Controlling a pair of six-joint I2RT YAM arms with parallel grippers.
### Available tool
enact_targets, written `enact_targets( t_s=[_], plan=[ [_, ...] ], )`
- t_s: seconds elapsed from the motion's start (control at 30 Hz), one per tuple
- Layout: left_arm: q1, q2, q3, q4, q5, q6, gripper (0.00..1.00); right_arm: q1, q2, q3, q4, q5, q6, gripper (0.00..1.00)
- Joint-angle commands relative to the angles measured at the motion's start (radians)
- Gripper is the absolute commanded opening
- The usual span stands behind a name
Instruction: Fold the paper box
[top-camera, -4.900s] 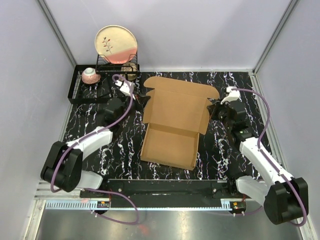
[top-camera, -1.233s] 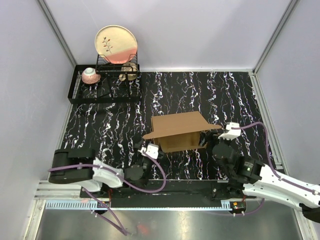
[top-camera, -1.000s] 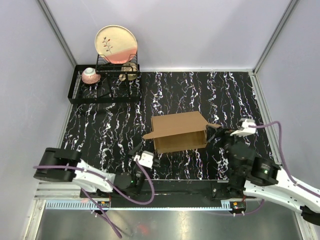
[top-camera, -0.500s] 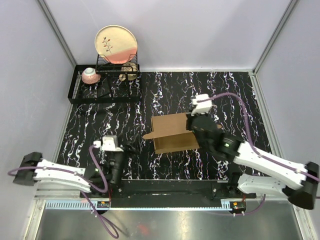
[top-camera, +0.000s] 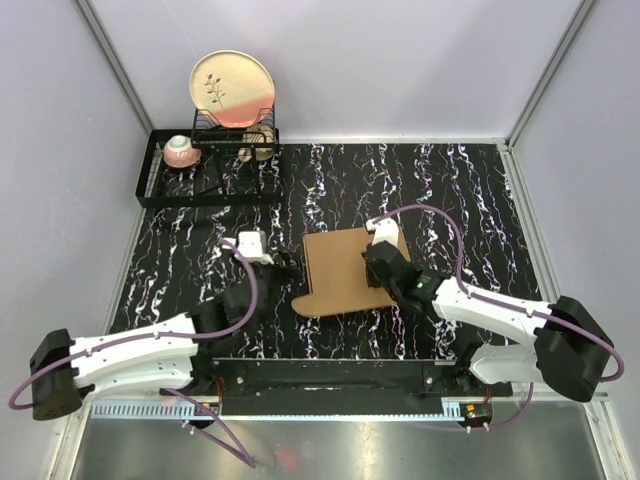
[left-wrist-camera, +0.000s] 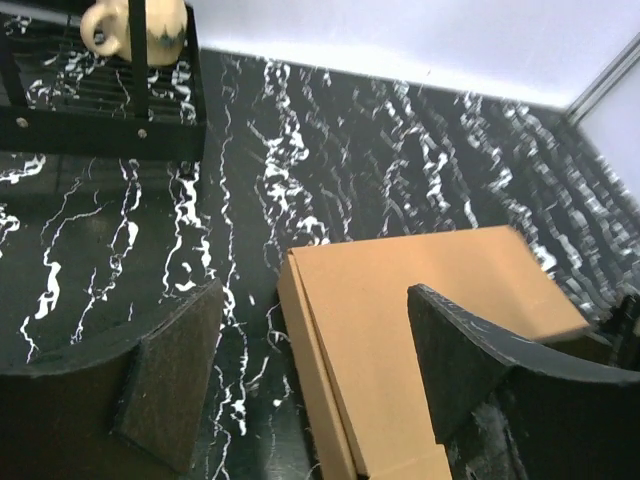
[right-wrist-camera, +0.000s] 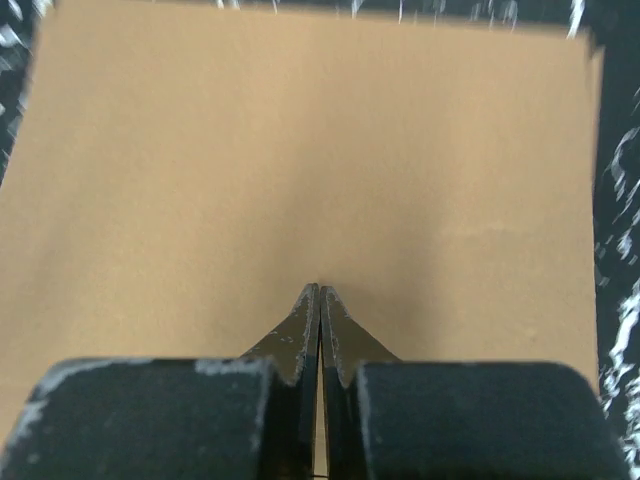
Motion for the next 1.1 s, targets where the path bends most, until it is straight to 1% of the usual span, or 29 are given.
enact_targets(
  t_s=[0.0, 0.07, 0.17, 0.3, 0.37, 0.5, 0.53, 0.57, 0.6, 0.63, 0.67, 0.7, 0.77, 0.87, 1.07],
  plan=[
    [0.067, 0.091, 0.028, 0.003, 0.150, -0.090, 0.79, 0.002, 0.011, -0.114, 0.039, -0.088, 0.126, 0.02],
    [0.087, 0.155, 0.041, 0.015, 0.187, -0.108, 0.79, 0.001, 0.026, -0.137, 0.041, -0.094, 0.158, 0.02],
    [0.107, 0.246, 0.063, 0.029, 0.225, -0.120, 0.79, 0.001, 0.031, -0.123, 0.018, -0.085, 0.180, 0.01],
    [0.107, 0.336, 0.063, 0.065, 0.264, -0.143, 0.79, -0.001, -0.080, -0.129, 0.037, -0.003, 0.171, 0.03],
    [0.108, 0.389, 0.066, 0.076, 0.291, -0.162, 0.79, 0.001, -0.127, -0.119, 0.042, 0.008, 0.146, 0.04],
    [0.108, 0.516, 0.081, 0.058, 0.336, -0.215, 0.79, 0.001, -0.085, -0.070, -0.024, 0.027, 0.141, 0.04],
    [0.108, 0.534, 0.081, 0.044, 0.340, -0.228, 0.79, -0.001, -0.065, -0.064, -0.044, 0.045, 0.153, 0.03],
    [0.108, 0.551, 0.080, 0.038, 0.334, -0.273, 0.79, -0.001, -0.062, -0.064, -0.070, 0.067, 0.196, 0.03],
    [0.110, 0.580, 0.066, 0.036, 0.328, -0.290, 0.79, -0.001, -0.065, -0.070, -0.074, 0.124, 0.221, 0.04],
    [0.110, 0.594, 0.060, 0.046, 0.319, -0.300, 0.79, -0.001, -0.078, -0.077, -0.075, 0.149, 0.242, 0.06],
    [0.116, 0.611, 0.058, 0.038, 0.317, -0.315, 0.79, -0.002, -0.089, -0.096, -0.065, 0.168, 0.270, 0.11],
    [0.117, 0.648, 0.066, 0.027, 0.317, -0.321, 0.79, -0.010, -0.097, -0.102, -0.058, 0.179, 0.275, 0.12],
    [0.121, 0.686, 0.084, -0.016, 0.322, -0.332, 0.79, -0.047, -0.092, -0.106, -0.051, 0.168, 0.272, 0.14],
    [0.121, 0.745, 0.112, -0.059, 0.331, -0.355, 0.79, -0.077, -0.059, -0.110, -0.061, 0.134, 0.281, 0.12],
    [0.121, 0.797, 0.098, -0.086, 0.336, -0.393, 0.79, -0.085, 0.007, -0.155, -0.081, 0.056, 0.376, 0.09]
  ],
)
